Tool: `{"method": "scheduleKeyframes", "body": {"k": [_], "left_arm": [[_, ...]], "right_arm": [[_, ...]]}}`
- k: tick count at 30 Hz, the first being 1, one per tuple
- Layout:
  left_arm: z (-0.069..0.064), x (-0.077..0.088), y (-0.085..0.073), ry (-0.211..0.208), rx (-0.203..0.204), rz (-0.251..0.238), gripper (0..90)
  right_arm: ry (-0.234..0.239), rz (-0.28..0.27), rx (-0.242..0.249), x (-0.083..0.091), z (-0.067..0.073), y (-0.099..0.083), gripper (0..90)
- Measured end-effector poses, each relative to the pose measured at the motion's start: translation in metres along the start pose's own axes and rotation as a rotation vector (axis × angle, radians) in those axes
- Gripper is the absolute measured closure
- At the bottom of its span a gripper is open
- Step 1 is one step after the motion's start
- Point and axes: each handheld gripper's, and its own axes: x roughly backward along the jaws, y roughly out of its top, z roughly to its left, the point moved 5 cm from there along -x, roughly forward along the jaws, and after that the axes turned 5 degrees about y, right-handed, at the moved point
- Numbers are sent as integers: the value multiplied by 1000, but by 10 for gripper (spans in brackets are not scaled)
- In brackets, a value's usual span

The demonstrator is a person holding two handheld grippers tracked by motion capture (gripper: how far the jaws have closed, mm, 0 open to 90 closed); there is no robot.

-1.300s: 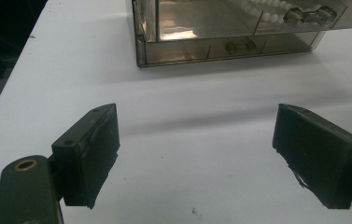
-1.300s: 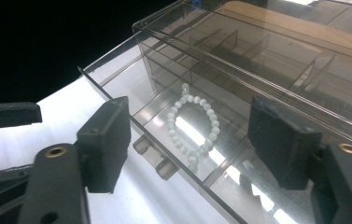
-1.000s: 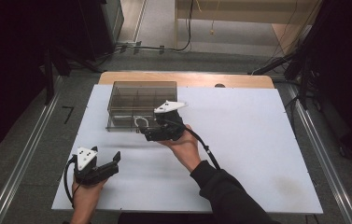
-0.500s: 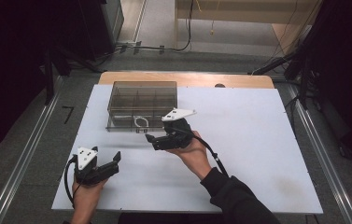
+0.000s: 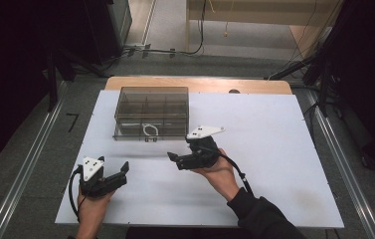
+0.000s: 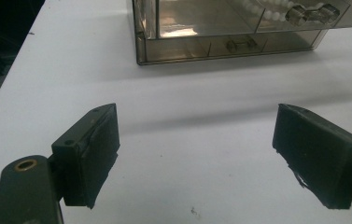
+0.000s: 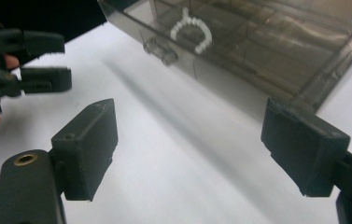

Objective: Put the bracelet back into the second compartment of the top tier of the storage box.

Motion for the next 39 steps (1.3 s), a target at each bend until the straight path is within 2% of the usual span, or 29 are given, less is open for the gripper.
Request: {"method": "scheduleKeyframes", "body": {"k": [15,28,39], "left_arm": [[1,-1,0,3,7,1,152],[0,-1,-1,2,5,5,152],[0,-1,-1,2,12,3,152]], "right_arm": [[-34,10,-59,28,-23,-35,169],[-123,30,-128,65,-56,-77,170],[-182,31,-152,83,-70,-93,169]]}}
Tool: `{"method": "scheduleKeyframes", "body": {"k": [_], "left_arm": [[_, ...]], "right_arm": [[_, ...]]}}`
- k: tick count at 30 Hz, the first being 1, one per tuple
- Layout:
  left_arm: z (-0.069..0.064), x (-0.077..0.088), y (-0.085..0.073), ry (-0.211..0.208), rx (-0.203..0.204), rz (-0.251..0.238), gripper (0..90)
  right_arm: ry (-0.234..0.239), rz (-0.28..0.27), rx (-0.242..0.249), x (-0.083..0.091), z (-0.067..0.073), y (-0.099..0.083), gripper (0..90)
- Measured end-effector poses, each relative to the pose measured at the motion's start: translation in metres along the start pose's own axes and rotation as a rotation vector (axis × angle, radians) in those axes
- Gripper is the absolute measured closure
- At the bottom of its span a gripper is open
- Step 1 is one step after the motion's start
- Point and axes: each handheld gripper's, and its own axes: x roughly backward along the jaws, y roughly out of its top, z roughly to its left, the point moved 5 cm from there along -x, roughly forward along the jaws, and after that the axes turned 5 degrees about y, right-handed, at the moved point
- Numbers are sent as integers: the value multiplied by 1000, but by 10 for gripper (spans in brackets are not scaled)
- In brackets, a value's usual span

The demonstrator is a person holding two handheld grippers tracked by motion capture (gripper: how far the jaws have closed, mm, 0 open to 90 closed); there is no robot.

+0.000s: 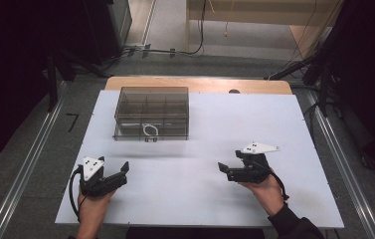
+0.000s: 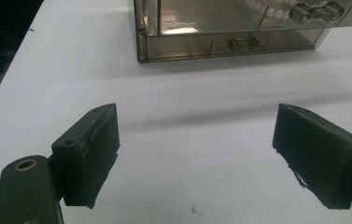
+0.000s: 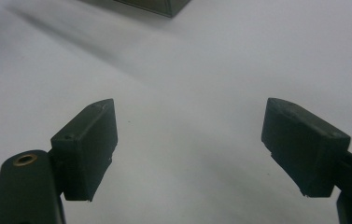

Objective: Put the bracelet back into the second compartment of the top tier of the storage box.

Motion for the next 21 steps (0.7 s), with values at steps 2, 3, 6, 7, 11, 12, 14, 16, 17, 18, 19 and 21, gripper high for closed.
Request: {"method": "scheduleKeyframes", "body": {"k": [2,3,6,7,11,12,14,16,17,18,19,21], "left_arm": [[0,0,0,1,-1,-1,152],[0,1,0,0,-1,-1,152],[0,1,0,0,-1,-1,152],[0,1,0,0,-2,-1,152],[0,1,0,-2,-4,-2,152],[0,1,0,-1,-4,-2,152],[0,1,0,0,-1,-2,152],[0,1,0,0,-1,-1,152],[0,1,0,0,-1,-2,152],[0,1,0,0,-1,-1,152],[0,1,0,0,-1,-1,152],[0,1,0,0,-3,-1,152]], "right_arm": [[-4,2,-9,2,-3,-3,170],[-10,1,-12,4,-5,-5,169],[-20,1,-21,8,-10,-8,170],[-26,3,-23,9,-12,-10,170],[-49,10,-30,13,-18,-15,170],[-53,10,-33,14,-20,-16,170],[-59,9,-40,16,-22,-18,170],[-66,12,-39,19,-26,-21,170],[-68,13,-45,20,-27,-22,170],[-72,13,-49,22,-29,-23,170],[-76,13,-53,23,-31,-25,170],[-84,11,-61,26,-34,-27,170]]}}
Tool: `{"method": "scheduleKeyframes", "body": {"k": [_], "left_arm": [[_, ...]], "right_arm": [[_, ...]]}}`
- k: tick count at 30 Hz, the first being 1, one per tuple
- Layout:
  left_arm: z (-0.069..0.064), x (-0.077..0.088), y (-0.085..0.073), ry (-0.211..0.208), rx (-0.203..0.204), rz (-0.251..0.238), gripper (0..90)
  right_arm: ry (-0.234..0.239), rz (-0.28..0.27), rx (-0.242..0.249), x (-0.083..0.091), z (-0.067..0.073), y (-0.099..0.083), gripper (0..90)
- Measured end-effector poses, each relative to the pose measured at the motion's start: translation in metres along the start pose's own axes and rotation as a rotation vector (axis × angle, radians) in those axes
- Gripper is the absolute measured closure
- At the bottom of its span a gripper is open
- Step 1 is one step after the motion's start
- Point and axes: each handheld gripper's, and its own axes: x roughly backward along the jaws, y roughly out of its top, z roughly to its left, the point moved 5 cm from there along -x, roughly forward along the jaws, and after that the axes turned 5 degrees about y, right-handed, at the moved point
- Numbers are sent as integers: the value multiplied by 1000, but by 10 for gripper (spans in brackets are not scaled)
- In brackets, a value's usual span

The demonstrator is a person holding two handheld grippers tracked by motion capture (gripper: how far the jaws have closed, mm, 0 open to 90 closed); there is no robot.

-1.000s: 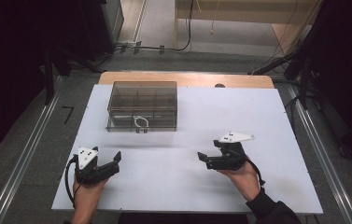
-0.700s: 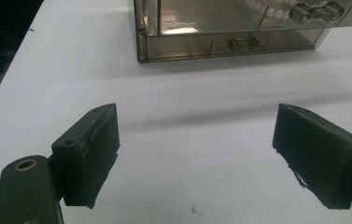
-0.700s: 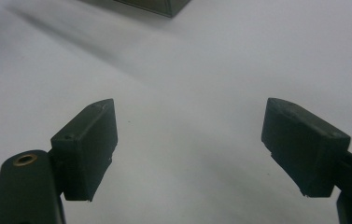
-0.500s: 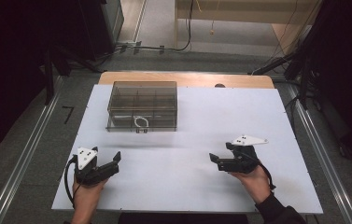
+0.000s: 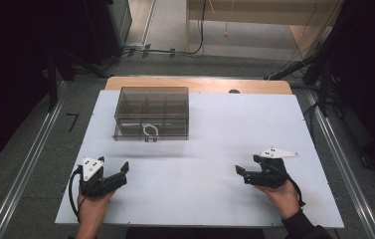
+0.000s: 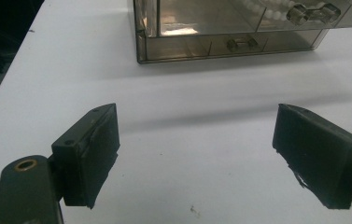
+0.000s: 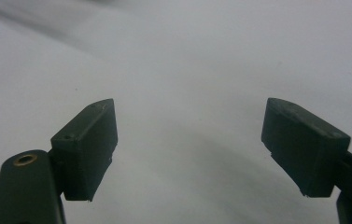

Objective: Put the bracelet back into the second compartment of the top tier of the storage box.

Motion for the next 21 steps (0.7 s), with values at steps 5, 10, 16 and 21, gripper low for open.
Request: {"method": "scheduleKeyframes", "body": {"k": [5,10,16,21], "left_arm": [[0,0,0,-4,-3,4,152],[0,0,-1,1,-1,5,152],[-1,-1,0,5,-4,8,152],[-3,-3,0,1,-8,9,152]], "right_arm": [[-15,-3,-18,8,-9,-6,170],[-37,-6,-39,17,-19,-14,170],[-63,-13,-73,30,-32,-24,170],[-83,-17,-97,40,-41,-31,170]]}}
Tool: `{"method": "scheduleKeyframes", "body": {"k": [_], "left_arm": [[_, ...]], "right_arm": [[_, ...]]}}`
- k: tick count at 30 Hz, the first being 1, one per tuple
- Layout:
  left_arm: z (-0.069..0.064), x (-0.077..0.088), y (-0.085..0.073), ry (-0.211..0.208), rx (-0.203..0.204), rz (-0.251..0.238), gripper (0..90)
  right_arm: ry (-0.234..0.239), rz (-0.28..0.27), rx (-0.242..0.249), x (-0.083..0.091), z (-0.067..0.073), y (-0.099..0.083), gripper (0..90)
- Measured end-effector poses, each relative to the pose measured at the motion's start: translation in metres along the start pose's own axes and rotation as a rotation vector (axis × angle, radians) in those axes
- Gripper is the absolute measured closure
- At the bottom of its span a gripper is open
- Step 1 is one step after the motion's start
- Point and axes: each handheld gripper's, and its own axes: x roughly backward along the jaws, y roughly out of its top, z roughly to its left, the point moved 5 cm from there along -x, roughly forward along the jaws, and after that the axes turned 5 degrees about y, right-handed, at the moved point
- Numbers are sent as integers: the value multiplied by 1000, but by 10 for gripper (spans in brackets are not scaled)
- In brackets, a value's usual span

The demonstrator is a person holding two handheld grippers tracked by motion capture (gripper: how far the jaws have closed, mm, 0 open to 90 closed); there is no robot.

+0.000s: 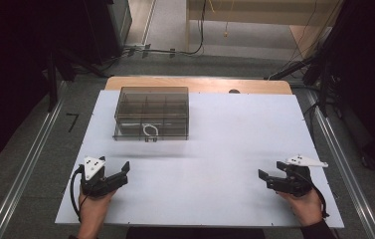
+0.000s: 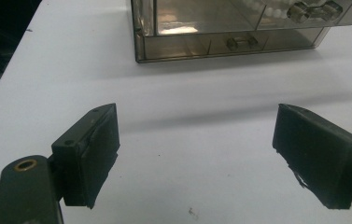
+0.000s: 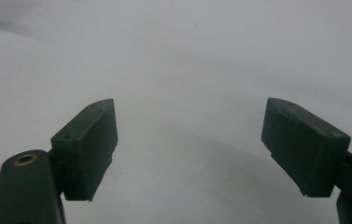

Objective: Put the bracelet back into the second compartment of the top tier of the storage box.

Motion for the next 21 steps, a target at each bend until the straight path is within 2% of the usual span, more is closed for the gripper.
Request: {"method": "scheduleKeyframes", "body": {"k": [15,21], "left_arm": [[-8,-7,5,-27,-9,-7,152],[-12,-4,8,-36,-8,-21,152]], "right_arm": [[-45,-19,-50,18,-15,-13,170],[-40,-42,-62,26,-15,-12,170]]}}
